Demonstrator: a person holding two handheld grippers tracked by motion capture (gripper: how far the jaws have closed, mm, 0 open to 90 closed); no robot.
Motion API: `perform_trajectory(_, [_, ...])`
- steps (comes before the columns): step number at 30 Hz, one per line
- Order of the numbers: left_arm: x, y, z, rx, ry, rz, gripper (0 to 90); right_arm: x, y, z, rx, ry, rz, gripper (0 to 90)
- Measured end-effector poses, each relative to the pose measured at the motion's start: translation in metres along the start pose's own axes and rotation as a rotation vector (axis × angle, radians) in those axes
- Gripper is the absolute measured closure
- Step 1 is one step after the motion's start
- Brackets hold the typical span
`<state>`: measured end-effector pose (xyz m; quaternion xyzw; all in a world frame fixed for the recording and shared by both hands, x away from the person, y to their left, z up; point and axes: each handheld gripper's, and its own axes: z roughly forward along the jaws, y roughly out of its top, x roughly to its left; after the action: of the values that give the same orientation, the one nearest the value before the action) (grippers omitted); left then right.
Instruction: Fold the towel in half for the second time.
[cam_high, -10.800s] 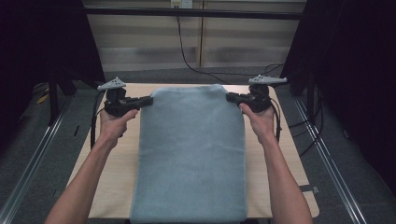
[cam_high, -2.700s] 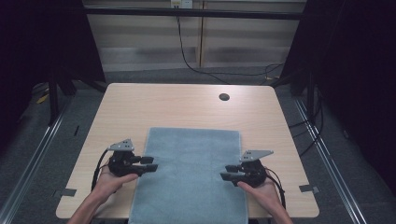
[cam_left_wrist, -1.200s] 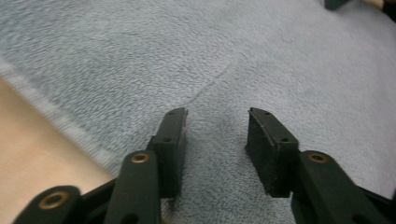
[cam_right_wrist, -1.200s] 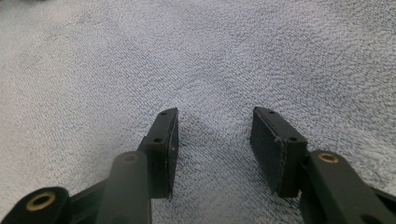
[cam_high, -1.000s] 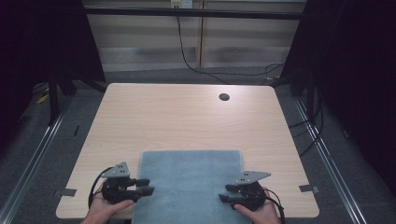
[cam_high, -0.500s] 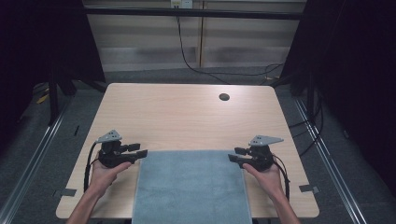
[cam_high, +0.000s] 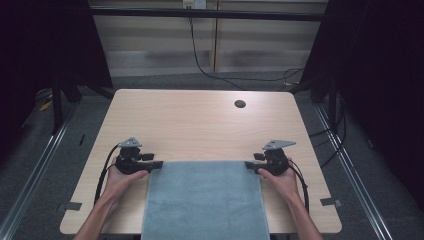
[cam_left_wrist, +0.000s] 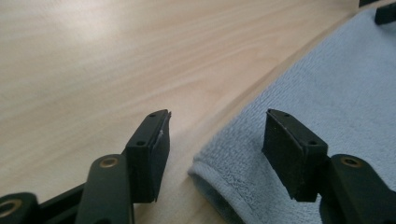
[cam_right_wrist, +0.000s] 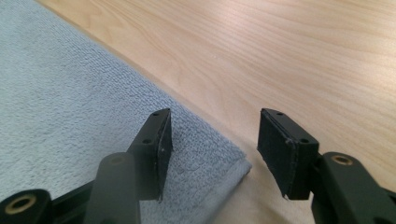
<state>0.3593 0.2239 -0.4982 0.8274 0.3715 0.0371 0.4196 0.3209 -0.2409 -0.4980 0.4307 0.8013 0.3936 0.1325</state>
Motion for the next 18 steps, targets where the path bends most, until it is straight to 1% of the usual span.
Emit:
perform_trajectory(2, [-0.004,0.0,0.002,0.018,-0.013,0.016,37.7,0.0,-0.002,0.006,0.017,0.02,0.004,43.5])
perform_trajectory(3, [-0.006,0.0,0.003,0.019,-0.012,0.021,37.0,0.001,-0.003,0.008,0.032,0.008,0.001,43.4])
perform_trajectory(4, [-0.007,0.0,0.003,0.024,-0.016,0.025,37.0,0.002,-0.003,0.01,0.032,0.013,-0.003,44.5])
perform_trajectory(5, [-0.008,0.0,0.003,0.032,-0.007,0.03,37.0,0.003,-0.003,0.009,0.031,0.021,0.001,45.3])
perform_trajectory(6, [-0.007,-0.002,0.003,0.035,-0.007,0.024,37.4,0.004,-0.002,0.009,0.03,0.021,0.001,46.0])
perform_trajectory(7, [-0.007,-0.003,0.002,0.027,-0.022,0.028,41.3,0.004,-0.003,0.009,0.033,0.022,0.007,46.4])
perform_trajectory(8, [-0.008,-0.005,0.002,0.028,-0.019,0.043,46.3,0.004,-0.004,0.008,0.037,0.029,0.02,49.1])
perform_trajectory(10, [-0.009,-0.007,0.002,0.037,-0.029,0.044,54.0,0.005,-0.004,0.007,0.04,0.053,0.026,58.5])
perform_trajectory(12, [-0.009,-0.009,0.001,0.035,-0.044,0.049,65.6,0.005,-0.005,0.005,0.038,0.074,0.031,70.1])
perform_trajectory(13, [-0.008,-0.01,0.0,0.033,-0.048,0.043,69.7,0.005,-0.005,0.005,0.037,0.088,0.044,75.1])
perform_trajectory(14, [-0.006,-0.01,-0.001,0.02,-0.059,0.023,74.4,0.005,-0.005,0.004,0.033,0.094,0.048,78.6])
perform_trajectory(15, [-0.005,-0.01,-0.002,0.014,-0.073,0.008,78.4,0.005,-0.004,0.003,0.034,0.098,0.062,80.8])
perform_trajectory(18, [-0.003,-0.009,-0.004,-0.009,-0.086,0.0,82.4,0.007,-0.003,0.0,0.024,0.1,0.074,84.4])
